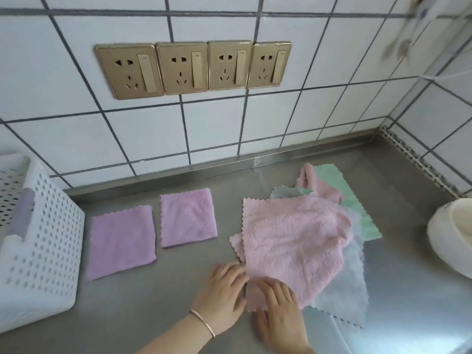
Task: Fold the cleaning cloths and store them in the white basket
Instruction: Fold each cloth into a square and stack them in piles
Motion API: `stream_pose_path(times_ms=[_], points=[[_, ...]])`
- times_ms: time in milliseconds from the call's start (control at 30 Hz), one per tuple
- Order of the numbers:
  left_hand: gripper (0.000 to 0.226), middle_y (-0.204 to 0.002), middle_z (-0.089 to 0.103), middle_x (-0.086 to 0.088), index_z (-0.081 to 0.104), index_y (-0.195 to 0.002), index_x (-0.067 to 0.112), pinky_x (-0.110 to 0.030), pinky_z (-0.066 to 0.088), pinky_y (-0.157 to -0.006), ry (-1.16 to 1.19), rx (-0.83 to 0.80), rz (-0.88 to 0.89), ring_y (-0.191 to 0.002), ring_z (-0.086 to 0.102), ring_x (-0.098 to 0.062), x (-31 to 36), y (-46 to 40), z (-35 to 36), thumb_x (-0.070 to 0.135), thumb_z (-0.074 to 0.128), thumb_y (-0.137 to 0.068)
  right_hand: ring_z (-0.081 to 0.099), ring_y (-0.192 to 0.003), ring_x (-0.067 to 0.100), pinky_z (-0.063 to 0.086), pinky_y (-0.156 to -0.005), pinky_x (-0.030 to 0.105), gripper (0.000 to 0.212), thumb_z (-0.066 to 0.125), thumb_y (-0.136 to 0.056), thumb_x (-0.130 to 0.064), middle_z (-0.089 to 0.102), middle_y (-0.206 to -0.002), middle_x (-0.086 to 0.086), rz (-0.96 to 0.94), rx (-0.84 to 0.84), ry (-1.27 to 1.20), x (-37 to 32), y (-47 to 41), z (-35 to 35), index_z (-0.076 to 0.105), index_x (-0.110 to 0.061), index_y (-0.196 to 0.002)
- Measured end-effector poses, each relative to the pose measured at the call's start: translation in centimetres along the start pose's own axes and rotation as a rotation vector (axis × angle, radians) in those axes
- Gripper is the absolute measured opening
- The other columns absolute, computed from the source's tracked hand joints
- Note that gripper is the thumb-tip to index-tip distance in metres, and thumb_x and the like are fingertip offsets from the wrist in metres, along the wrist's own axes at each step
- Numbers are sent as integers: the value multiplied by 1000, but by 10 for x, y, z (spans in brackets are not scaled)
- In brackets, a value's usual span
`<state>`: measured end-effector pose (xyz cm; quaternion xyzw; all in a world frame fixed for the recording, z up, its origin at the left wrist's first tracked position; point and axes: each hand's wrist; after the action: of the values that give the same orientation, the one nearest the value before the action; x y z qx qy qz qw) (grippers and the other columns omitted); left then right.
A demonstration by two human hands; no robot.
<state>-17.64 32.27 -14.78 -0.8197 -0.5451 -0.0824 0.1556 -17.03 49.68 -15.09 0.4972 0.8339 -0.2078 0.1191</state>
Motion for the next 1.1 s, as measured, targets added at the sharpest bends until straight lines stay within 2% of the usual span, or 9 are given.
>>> stream_pose_path(times_ms=[133, 233, 367, 500, 567, 733, 933, 1000, 1100], points=[[48, -96, 60, 13, 58, -91, 30, -24, 34, -95, -1, -156, 103, -99, 44, -9, 38, 16, 25, 54, 56, -50, 50, -105, 12, 37, -92, 24, 46, 55, -62, -25, 61, -111, -4, 52, -79, 75, 17, 29, -3, 65, -18, -106], [46, -87, 62, 14, 62, -83, 32, -17, 40, -82, -10, -159, 67, -90, 45, -6, 49, 12, 33, 45, 69, -39, 55, -93, 13, 37, -84, 24, 36, 51, -66, -23, 67, -97, -5, 116, -89, 116, 20, 27, 1, 70, -24, -97], [25, -72, 62, 14, 69, -69, 27, -20, 38, -66, -91, -108, 6, -75, 45, -6, 54, 3, 37, 29, 50, -55, 50, -72, 14, 31, -70, 25, 30, 47, -68, -22, 60, -76, -8, 130, -21, 180, 20, 18, 4, 68, -30, -86], [25, -63, 60, 11, 67, -62, 25, -20, 38, -58, -198, -146, 11, -59, 59, -7, 54, -9, 37, 29, 75, -38, 39, -71, 14, 28, -65, 25, 19, 47, -67, -21, 59, -70, -7, 127, 80, 212, 24, 12, 3, 64, -28, -73], [8, -57, 58, 10, 65, -55, 24, -23, 32, -59, -244, -117, 1, -53, 60, -8, 53, -14, 32, 30, 61, -52, 43, -69, 14, 27, -64, 26, 12, 47, -66, -21, 59, -69, -7, 137, 86, 234, 27, 11, 4, 57, -27, -68], [23, -46, 54, 8, 57, -44, 23, -24, 27, -55, -255, -133, -68, -43, 57, -9, 55, -25, 25, 26, 40, -59, 56, -56, 13, 26, -63, 27, 12, 46, -65, -30, 55, -62, -11, 233, 11, 221, 24, 9, 1, 55, -26, -58], [17, -43, 54, 6, 56, -54, 23, -27, 26, -54, -183, 68, -93, -42, 55, -14, 64, -42, -11, 23, 42, -63, 50, -51, 14, 29, -57, 23, 17, 41, -58, -17, 52, -56, -10, 266, 121, 234, 29, -6, -27, 57, -25, -59], [14, -39, 50, 1, 53, -59, 21, -29, 24, -41, -178, 113, -129, -34, 51, -21, 62, -50, -36, 21, 41, -65, 48, -44, 15, 36, -47, 24, 26, 35, -56, -6, 49, -50, -7, 260, 218, 261, 40, -16, -47, 55, -21, -54], [9, -37, 50, -3, 46, -74, 23, -17, 14, -38, -123, 168, -213, -27, 46, -26, 54, -58, -69, 27, 38, -76, 45, -38, 15, 36, -42, 23, 27, 32, -56, 0, 48, -46, -5, 204, 321, 323, 54, -34, -80, 52, -18, -53]])
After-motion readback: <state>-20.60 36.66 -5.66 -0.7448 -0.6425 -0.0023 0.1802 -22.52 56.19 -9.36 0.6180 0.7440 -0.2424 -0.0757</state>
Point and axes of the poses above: each hand's wrist, its own y-axis away from the middle knuckle, its own z-axis out of the palm, x = y × z
